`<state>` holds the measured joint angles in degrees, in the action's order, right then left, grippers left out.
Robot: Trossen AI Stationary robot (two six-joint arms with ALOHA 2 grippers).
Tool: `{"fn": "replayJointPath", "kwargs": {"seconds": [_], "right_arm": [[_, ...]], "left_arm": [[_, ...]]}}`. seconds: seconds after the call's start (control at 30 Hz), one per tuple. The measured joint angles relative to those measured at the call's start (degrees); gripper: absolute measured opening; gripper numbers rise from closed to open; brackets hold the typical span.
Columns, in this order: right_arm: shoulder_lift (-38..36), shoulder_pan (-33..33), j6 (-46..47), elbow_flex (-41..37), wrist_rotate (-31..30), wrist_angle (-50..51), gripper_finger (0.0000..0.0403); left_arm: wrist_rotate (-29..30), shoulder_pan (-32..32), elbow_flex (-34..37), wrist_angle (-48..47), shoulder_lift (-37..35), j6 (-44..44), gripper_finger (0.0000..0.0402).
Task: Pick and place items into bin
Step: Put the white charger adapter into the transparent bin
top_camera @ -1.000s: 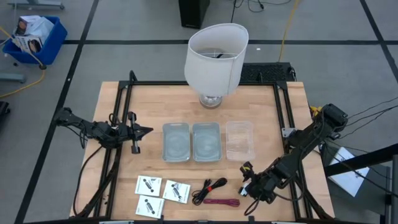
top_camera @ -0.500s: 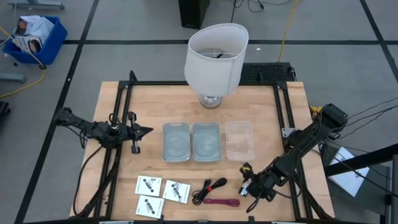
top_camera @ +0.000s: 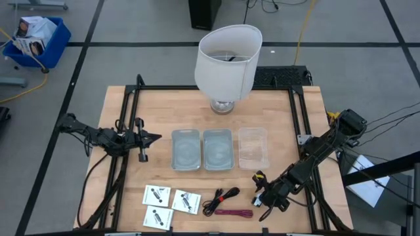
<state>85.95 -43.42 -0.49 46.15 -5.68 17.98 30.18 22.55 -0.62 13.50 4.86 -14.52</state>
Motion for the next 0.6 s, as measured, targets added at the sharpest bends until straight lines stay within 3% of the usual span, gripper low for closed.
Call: {"fn": "replayJointPath", "kwargs": {"seconds": [0.4,0.6], "right_arm": [[0.0,0.2,0.2,0.0,1.5,-0.1,0.0158],[0.0,0.3,3.0,0.0,0.9,-0.4,0.0155]], "left_arm": [[0.0,0.0,0.0,0.0,0.0,0.0,0.0008],[0.0,0.0,0.0,-0.1,0.0,0.0,0.0008]]}}
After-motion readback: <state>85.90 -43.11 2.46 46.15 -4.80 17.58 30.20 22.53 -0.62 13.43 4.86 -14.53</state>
